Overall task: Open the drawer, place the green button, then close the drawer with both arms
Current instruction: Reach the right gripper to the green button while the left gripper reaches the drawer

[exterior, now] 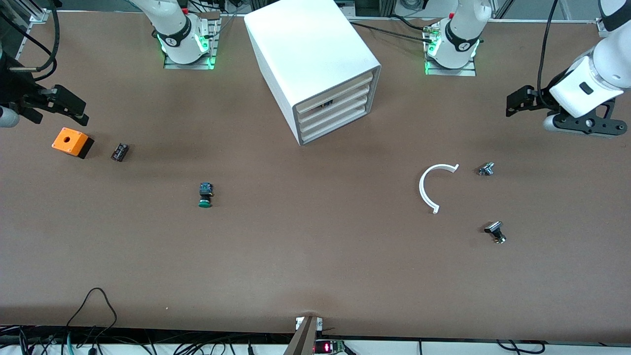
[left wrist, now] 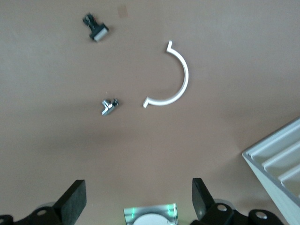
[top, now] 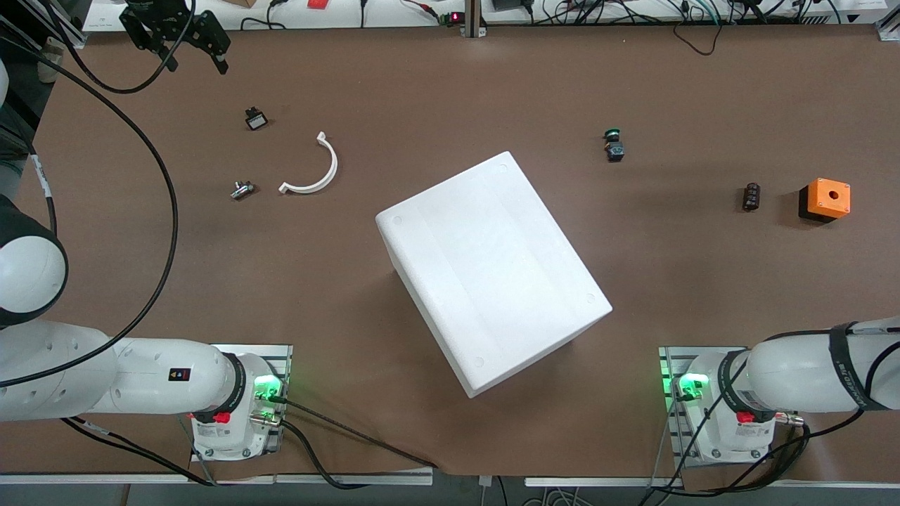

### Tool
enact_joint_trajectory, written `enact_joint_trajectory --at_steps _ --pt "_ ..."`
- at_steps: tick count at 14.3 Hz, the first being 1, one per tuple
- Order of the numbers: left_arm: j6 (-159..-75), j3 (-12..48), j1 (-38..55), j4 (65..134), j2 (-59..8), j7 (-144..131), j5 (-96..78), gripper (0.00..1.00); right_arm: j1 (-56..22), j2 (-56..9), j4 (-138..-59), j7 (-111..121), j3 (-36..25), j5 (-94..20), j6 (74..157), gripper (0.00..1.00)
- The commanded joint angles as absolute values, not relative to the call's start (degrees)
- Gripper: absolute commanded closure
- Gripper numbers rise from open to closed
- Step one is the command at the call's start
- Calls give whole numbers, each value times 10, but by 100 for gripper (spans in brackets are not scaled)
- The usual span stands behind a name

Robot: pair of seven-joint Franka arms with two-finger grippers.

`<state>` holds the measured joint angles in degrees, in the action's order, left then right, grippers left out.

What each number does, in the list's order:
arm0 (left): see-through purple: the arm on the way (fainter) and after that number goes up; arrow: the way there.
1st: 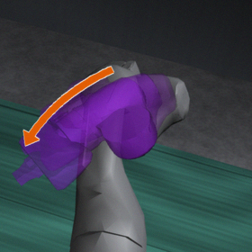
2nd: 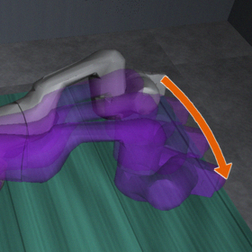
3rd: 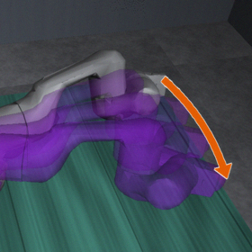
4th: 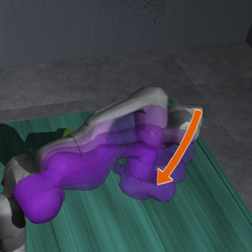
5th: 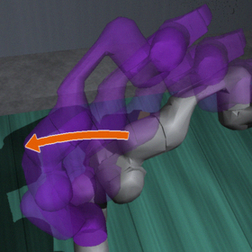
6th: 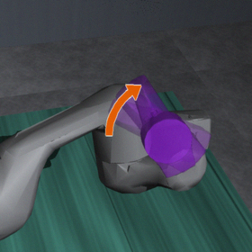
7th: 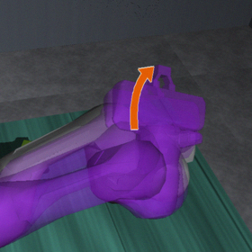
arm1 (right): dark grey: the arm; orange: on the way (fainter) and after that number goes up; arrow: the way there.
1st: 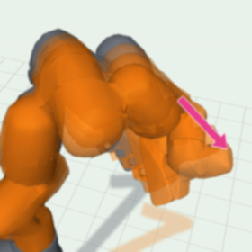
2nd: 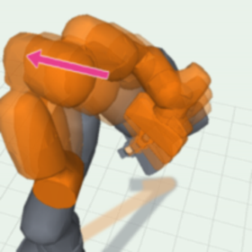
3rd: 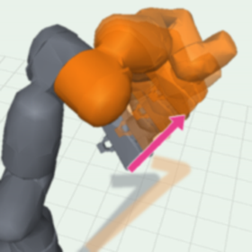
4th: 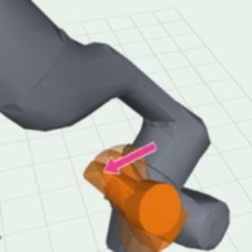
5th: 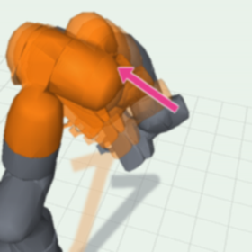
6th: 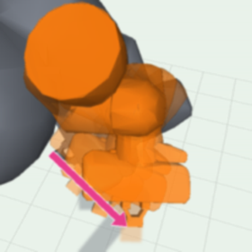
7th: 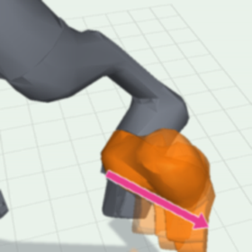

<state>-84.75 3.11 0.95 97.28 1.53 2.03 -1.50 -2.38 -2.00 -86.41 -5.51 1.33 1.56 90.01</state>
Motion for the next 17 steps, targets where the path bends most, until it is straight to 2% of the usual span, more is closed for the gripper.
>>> enact_joint_trajectory --at_steps 1,5,8,11,14,17 --pt "-812 40 11 947 0 32 -47 1 -20 -53 -869 -46 19 18 897 1" --pt "-771 43 11 968 -18 36 -98 1 -40 -110 -872 -48 25 -7 916 1" --pt "-780 47 12 974 -86 91 -225 2 -46 -153 -873 -55 25 -19 969 1" --pt "-873 98 11 1004 -120 137 -287 2 -51 -192 -885 -56 25 -41 1013 1" --pt "-1012 147 11 1102 -121 190 -372 2 -64 -209 -927 -56 25 -49 1088 1" --pt "-1127 179 11 1161 -156 275 -447 2 -77 -214 -993 -56 25 -48 1190 1"
